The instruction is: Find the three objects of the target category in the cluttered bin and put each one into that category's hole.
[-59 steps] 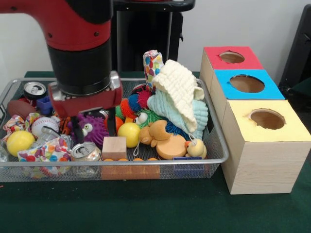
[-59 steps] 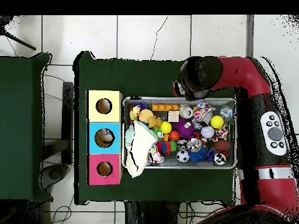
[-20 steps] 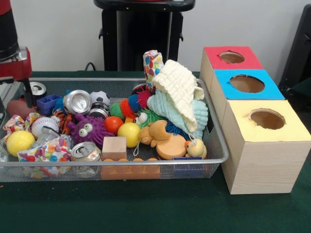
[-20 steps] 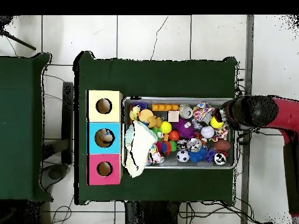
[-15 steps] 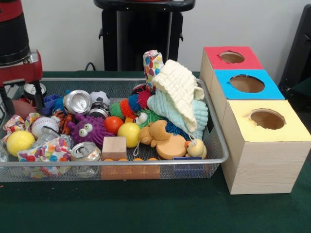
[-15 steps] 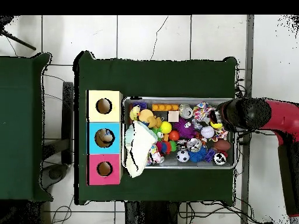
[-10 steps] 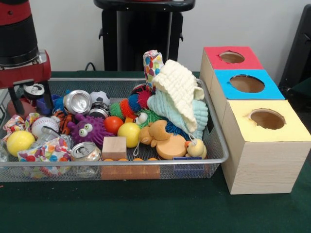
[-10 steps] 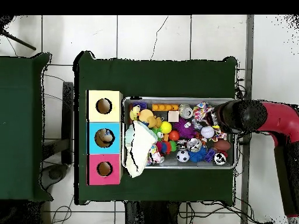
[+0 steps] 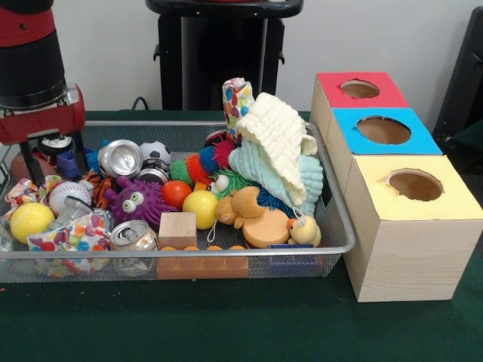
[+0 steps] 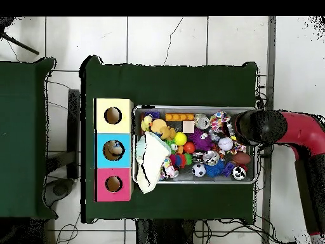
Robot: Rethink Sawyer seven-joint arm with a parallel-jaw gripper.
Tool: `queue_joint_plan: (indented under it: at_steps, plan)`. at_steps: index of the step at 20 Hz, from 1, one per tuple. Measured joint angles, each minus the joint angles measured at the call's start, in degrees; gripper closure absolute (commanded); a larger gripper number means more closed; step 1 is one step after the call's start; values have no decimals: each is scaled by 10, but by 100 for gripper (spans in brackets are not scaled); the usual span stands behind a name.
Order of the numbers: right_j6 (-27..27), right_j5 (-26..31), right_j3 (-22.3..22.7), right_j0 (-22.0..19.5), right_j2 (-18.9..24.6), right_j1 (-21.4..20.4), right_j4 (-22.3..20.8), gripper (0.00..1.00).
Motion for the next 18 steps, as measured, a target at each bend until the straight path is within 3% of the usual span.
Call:
queue_joint_plan:
  at_steps: [18]
  plan:
    - [0, -35, -8, 8, -1, 75, 0, 0]
